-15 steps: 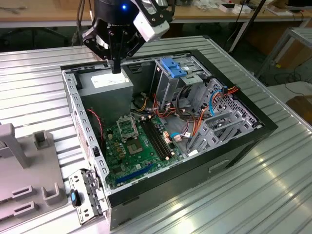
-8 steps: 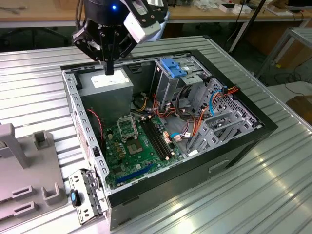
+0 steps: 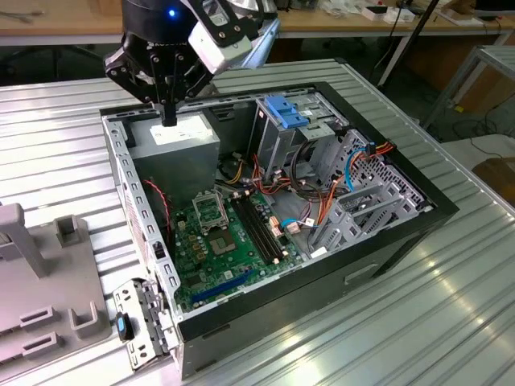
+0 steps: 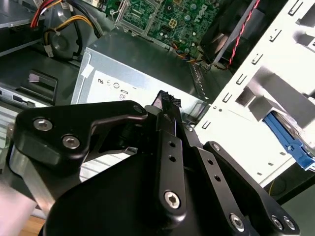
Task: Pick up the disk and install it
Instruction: 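Reach for the disk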
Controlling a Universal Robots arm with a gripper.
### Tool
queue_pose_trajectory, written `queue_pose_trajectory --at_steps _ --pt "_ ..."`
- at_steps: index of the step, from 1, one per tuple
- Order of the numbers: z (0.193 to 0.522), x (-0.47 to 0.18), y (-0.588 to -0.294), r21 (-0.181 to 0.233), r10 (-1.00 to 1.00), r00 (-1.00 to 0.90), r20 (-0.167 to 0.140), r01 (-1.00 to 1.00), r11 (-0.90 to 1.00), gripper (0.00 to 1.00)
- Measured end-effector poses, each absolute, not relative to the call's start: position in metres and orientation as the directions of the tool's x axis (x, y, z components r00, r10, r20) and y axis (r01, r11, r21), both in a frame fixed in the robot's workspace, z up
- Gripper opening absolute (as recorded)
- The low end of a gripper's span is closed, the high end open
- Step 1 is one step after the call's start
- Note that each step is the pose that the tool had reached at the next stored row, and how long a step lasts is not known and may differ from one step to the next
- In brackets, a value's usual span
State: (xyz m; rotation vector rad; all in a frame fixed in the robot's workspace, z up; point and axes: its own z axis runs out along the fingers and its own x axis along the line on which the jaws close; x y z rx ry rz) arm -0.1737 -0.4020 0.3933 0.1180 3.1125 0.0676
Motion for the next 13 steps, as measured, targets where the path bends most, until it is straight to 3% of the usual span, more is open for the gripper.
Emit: queue_pose_trajectory --at_steps 13 --pt "0.393 -0.196 -0.404 0.044 0.076 -0.997 -0.024 0.075 0.996 0.11"
